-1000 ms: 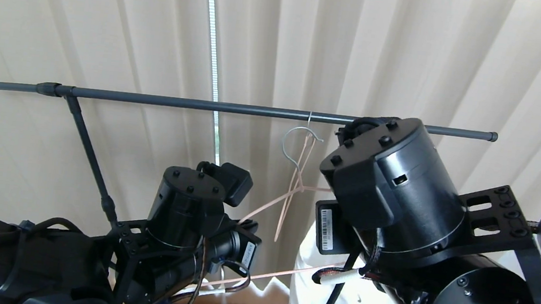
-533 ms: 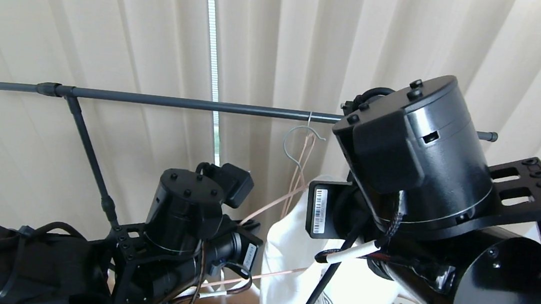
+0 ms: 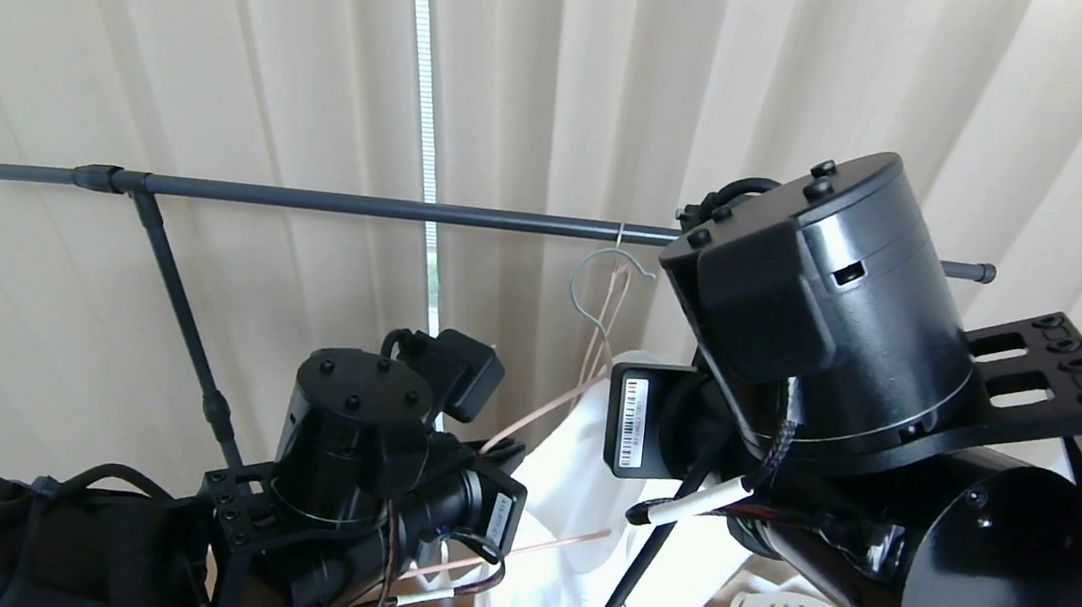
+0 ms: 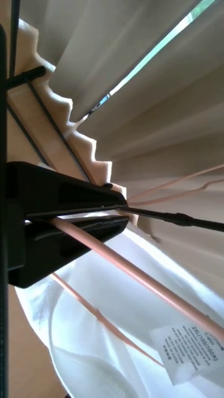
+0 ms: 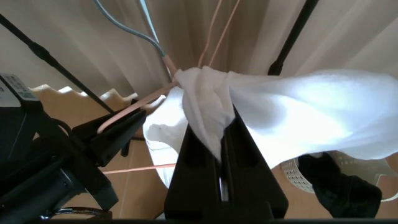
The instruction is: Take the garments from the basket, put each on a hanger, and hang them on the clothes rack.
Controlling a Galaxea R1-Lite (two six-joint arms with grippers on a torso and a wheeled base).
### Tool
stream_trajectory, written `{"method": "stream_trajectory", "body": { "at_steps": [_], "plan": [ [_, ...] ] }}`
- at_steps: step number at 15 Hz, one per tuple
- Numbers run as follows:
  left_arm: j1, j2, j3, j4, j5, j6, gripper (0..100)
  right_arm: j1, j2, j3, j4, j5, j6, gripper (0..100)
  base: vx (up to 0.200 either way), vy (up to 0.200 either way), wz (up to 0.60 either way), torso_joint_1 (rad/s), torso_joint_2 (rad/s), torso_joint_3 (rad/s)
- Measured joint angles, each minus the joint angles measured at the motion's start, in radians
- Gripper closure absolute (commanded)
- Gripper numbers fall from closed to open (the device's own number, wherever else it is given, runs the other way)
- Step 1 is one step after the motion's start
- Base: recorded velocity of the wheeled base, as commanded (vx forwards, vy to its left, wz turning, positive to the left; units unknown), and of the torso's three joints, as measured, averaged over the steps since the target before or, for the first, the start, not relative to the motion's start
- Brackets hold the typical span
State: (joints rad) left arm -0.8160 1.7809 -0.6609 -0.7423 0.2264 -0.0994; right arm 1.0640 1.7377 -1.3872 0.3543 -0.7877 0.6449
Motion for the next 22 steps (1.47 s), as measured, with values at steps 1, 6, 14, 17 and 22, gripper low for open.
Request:
{"method": "stream_trajectory", "body": {
  "at_steps": [1, 6, 14, 17, 22],
  "plan": [
    [-0.002, -0.002, 0.001, 0.000, -0.001, 0.000, 100, -0.004, 0.000, 0.002, 0.000, 0.000, 0.001, 100, 0.000, 0.000, 0.00, 0.000, 0.00, 0.000],
    [-0.009, -0.013, 0.003, -0.002, -0.001, 0.000, 100, -0.025, 0.000, 0.006, 0.001, -0.002, 0.001, 0, 0.000, 0.000, 0.00, 0.000, 0.00, 0.000],
    [-0.013, -0.023, 0.023, -0.026, -0.003, 0.009, 100, -0.026, -0.029, 0.053, 0.013, 0.005, -0.054, 0, 0.000, 0.000, 0.00, 0.000, 0.00, 0.000],
    [-0.014, -0.035, 0.041, -0.033, -0.009, 0.010, 100, -0.027, -0.083, 0.085, 0.013, 0.048, -0.120, 0, 0.000, 0.000, 0.00, 0.000, 0.00, 0.000],
    [-0.004, -0.057, 0.131, -0.152, -0.079, 0.073, 100, -0.086, -0.238, 0.164, 0.011, 0.287, -0.411, 0, 0.000, 0.000, 0.00, 0.000, 0.00, 0.000]
  ]
}}
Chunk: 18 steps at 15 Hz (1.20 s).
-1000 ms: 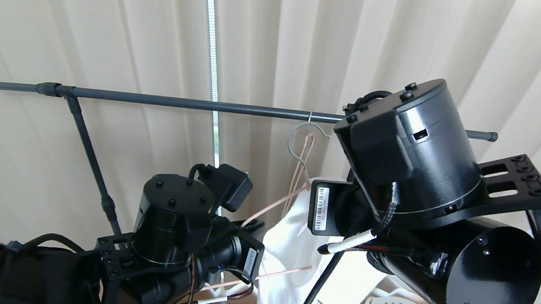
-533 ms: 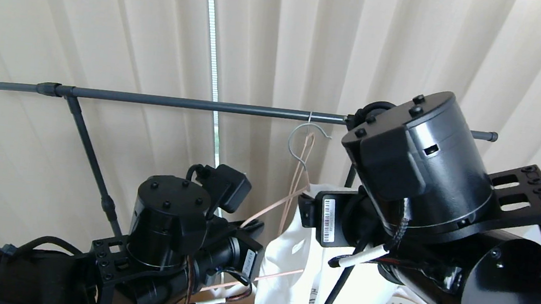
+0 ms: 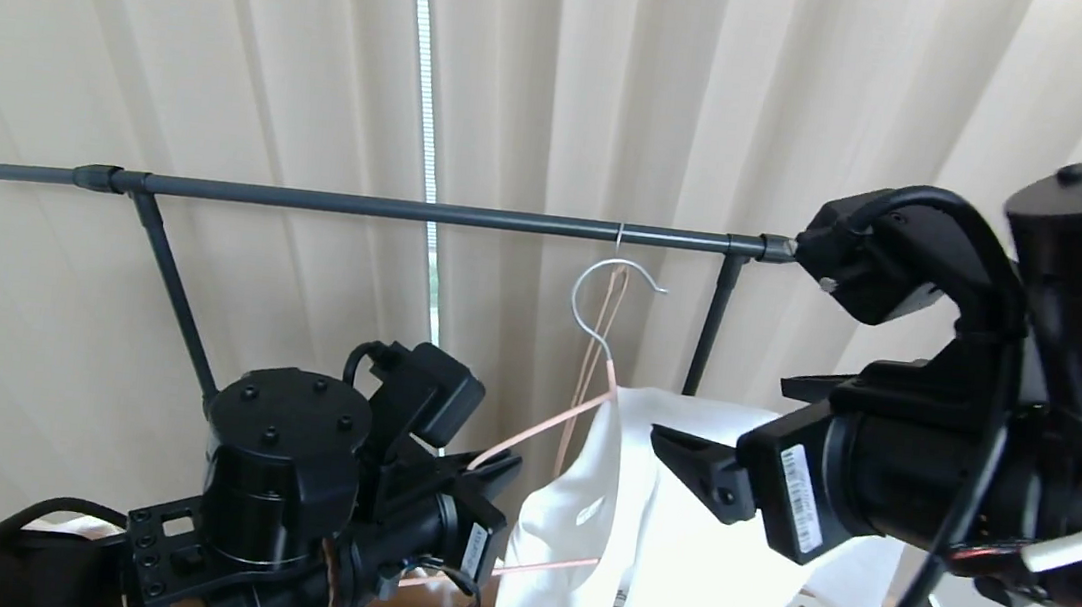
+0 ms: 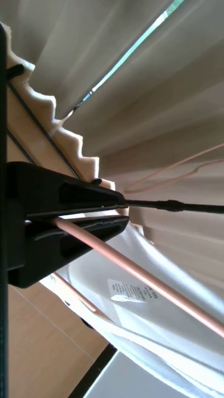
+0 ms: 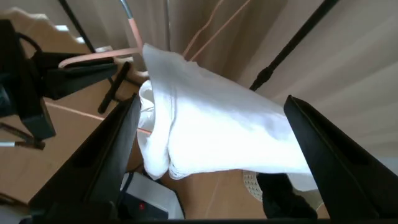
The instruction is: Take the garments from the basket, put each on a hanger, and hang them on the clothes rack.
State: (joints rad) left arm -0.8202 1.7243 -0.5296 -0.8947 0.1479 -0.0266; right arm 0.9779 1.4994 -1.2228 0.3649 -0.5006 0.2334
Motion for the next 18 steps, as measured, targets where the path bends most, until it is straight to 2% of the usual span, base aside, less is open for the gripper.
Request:
{"method": "stream_trajectory", "body": {
  "at_steps": [3, 5, 8, 9, 10, 12, 14, 15, 18],
  "plan": [
    [0.018, -0.014, 0.069, -0.061, -0.040, 0.028, 100, -0.101, -0.083, 0.027, 0.006, 0.200, -0.225, 0, 0.000, 0.000, 0.00, 0.000, 0.00, 0.000],
    [0.032, -0.026, 0.100, -0.072, -0.072, 0.040, 100, -0.162, -0.110, 0.027, 0.062, 0.357, -0.337, 0, 0.000, 0.000, 0.00, 0.000, 0.00, 0.000],
    [0.054, -0.042, 0.130, -0.081, -0.122, 0.087, 100, -0.228, -0.124, 0.005, 0.187, 0.593, -0.484, 0, 0.000, 0.000, 0.00, 0.000, 0.00, 0.000],
    [0.057, -0.046, 0.137, -0.081, -0.132, 0.100, 100, -0.259, -0.118, -0.002, 0.211, 0.673, -0.542, 0, 0.000, 0.000, 0.00, 0.000, 0.00, 0.000],
    [0.059, -0.050, 0.141, -0.083, -0.136, 0.111, 100, -0.282, -0.111, -0.007, 0.226, 0.705, -0.571, 0, 0.000, 0.000, 0.00, 0.000, 0.00, 0.000],
    [0.059, -0.057, 0.149, -0.101, -0.142, 0.140, 100, -0.329, -0.090, -0.012, 0.245, 0.871, -0.669, 0, 0.000, 0.000, 0.00, 0.000, 0.00, 0.000],
    [0.059, -0.063, 0.157, -0.108, -0.190, 0.169, 100, -0.365, -0.062, -0.012, 0.243, 0.983, -0.754, 0, 0.000, 0.000, 0.00, 0.000, 0.00, 0.000],
    [0.058, -0.066, 0.160, -0.109, -0.196, 0.172, 100, -0.376, -0.050, -0.012, 0.240, 1.010, -0.774, 0, 0.000, 0.000, 0.00, 0.000, 0.00, 0.000],
    [0.052, -0.072, 0.163, -0.109, -0.197, 0.185, 100, -0.385, -0.003, -0.013, 0.237, 1.027, -0.787, 0, 0.000, 0.000, 0.00, 0.000, 0.00, 0.000]
  ]
}}
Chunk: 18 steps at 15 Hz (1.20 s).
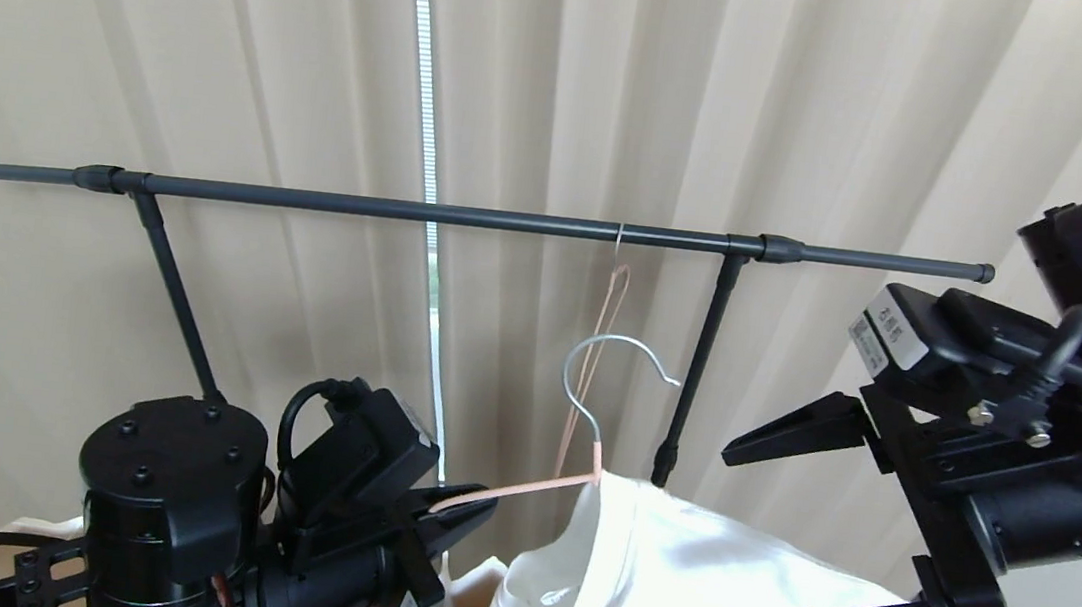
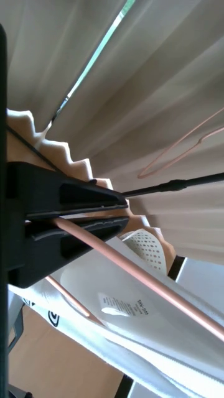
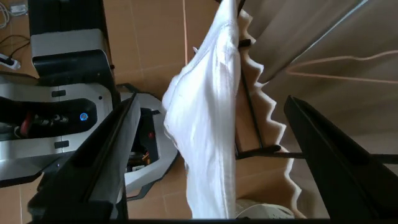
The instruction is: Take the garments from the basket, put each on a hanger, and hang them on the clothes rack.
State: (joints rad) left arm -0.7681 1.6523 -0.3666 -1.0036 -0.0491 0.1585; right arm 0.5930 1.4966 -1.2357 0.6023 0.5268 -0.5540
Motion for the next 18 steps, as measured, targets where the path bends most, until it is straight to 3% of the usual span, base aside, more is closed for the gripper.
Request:
{"method": "stream_trajectory", "body": {
  "at_steps": [18],
  "plan": [
    [-0.006, -0.007, -0.005, 0.000, 0.002, 0.005, 100, -0.010, 0.146, 0.002, -0.033, -0.007, 0.004, 0, 0.000, 0.000, 0.00, 0.000, 0.00, 0.000]
  ]
}}
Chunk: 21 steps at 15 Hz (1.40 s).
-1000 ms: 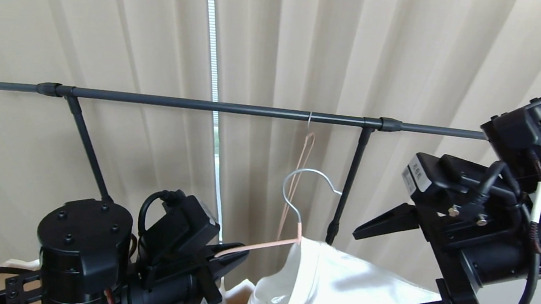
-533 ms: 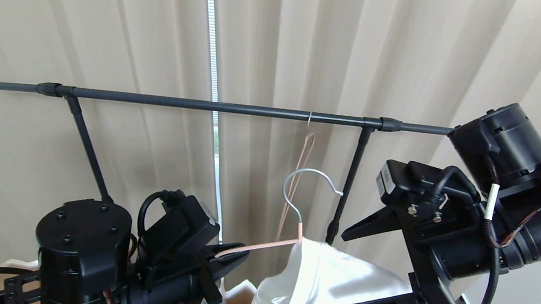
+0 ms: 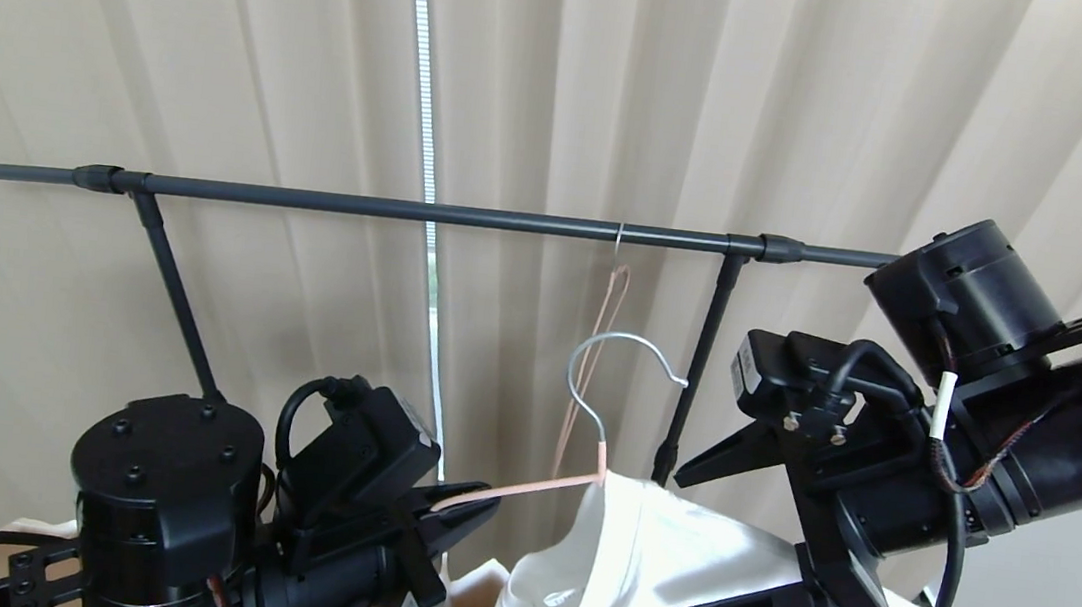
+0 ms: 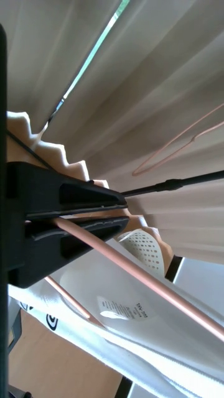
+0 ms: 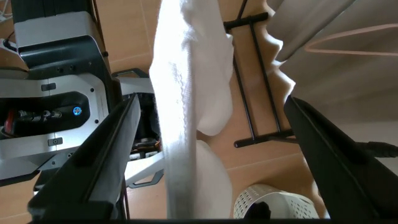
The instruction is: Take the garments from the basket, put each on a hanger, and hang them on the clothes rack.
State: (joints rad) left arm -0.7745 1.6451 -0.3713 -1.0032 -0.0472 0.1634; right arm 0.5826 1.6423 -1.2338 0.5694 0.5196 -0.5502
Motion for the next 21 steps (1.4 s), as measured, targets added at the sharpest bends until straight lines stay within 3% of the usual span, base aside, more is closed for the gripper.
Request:
{"method": "stream_trajectory", "body": {
  "at_steps": [4, 5, 19, 20, 21],
  "plan": [
    [0.000, 0.000, 0.000, 0.000, 0.000, -0.001, 100, -0.001, 0.003, 0.004, -0.010, -0.001, 0.000, 0, 0.000, 0.000, 0.00, 0.000, 0.00, 0.000],
    [0.000, 0.000, 0.000, -0.001, 0.000, -0.001, 100, 0.000, 0.003, 0.005, -0.010, -0.001, -0.001, 100, 0.000, 0.000, 0.00, 0.000, 0.00, 0.000],
    [0.000, -0.009, 0.017, -0.003, -0.001, 0.001, 100, 0.000, -0.002, 0.013, -0.011, 0.000, -0.001, 100, 0.000, 0.000, 0.00, 0.000, 0.00, 0.000],
    [0.001, -0.011, 0.016, -0.003, -0.001, 0.002, 0, -0.001, -0.003, 0.014, -0.011, -0.001, 0.000, 100, 0.000, 0.000, 0.00, 0.000, 0.00, 0.000],
    [0.001, -0.012, 0.015, -0.003, 0.000, 0.002, 0, -0.001, -0.005, 0.014, -0.011, -0.002, 0.000, 100, 0.000, 0.000, 0.00, 0.000, 0.00, 0.000]
  ]
}}
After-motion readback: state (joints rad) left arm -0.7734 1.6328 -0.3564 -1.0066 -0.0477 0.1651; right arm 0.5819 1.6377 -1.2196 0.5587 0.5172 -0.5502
